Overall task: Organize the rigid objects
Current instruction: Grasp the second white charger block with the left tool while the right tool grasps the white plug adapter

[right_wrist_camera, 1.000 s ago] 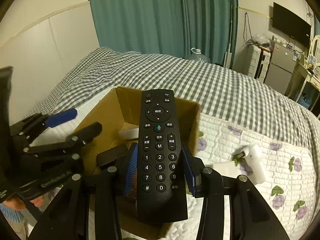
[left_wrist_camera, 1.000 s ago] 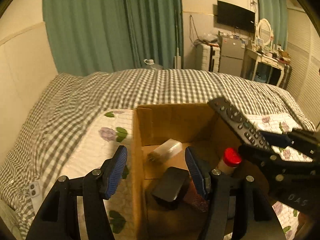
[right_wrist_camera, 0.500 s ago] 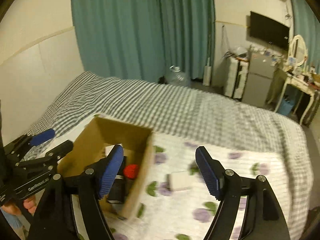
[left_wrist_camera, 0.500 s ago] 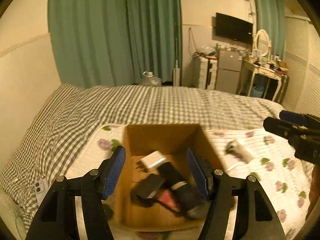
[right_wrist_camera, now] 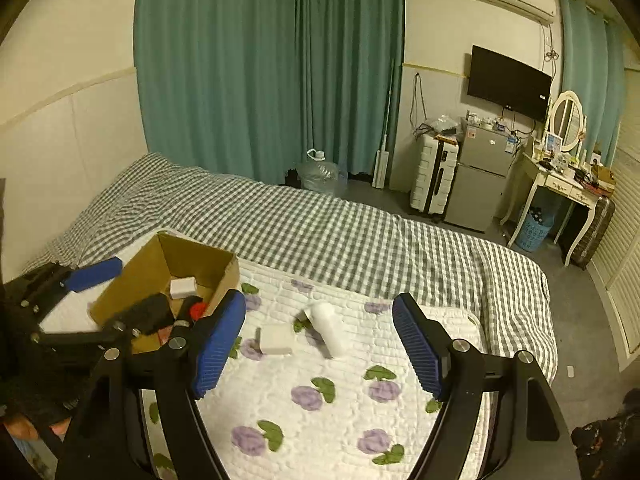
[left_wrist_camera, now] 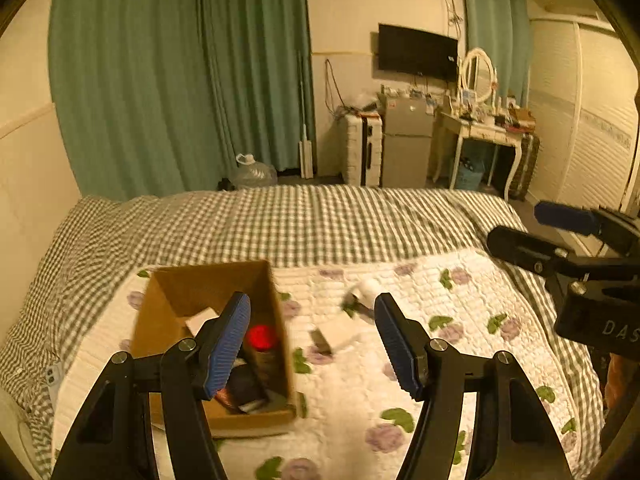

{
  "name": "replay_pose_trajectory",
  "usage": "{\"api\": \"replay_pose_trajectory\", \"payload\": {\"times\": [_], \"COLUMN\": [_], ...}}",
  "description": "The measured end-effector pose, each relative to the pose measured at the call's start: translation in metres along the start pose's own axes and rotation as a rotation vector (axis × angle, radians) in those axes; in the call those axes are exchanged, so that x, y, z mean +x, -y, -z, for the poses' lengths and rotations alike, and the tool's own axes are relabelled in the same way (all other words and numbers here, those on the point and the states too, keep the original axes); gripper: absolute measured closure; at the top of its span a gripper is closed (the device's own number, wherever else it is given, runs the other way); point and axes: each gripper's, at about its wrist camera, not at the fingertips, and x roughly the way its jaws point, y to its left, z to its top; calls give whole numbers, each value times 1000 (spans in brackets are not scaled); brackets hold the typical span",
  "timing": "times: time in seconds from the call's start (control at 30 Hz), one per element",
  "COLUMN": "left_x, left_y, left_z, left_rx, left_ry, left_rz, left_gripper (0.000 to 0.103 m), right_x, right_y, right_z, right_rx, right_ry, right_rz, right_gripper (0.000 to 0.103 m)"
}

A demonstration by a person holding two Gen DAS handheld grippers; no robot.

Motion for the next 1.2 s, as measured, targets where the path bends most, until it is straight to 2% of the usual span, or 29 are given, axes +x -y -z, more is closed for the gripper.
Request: {"api": "replay_pose_trajectory", "payload": {"times": [0.23,0.4,0.5,0.57,0.73,0.9,1.07,1.2], "left_x": [56,110,134,149,194,218,234,253], "left_y": [42,59,65,70,59,45,40,35], "left_z": [20,43,53,58,66,74,79,80], "left_rx": [-9,-6,5,23,-62,-107,-115,-143], "left_ry": [-104,-187,-212,-221,-284,-281,-289,-330], "left_rz": [6,2,43,14,-57,-133,-116,-99], "left_gripper": [36,36,36,36,36,36,35,35], "right_x": [26,65,93,109,141,168,192,204], "right_y": [45,68,77,81,91,94,93,91], "right_z": [19,36,49,56,74,90,102,108], "right_rx": [52,81,79,79,101,95,106,99], "right_ry": [-19,-50,-80,-93,-115,-150,-174,-186], "right_rz": [34,19,10,8,-10,-4,-24,-28], "right_gripper": [27,27,27,27,27,27,27,27]}}
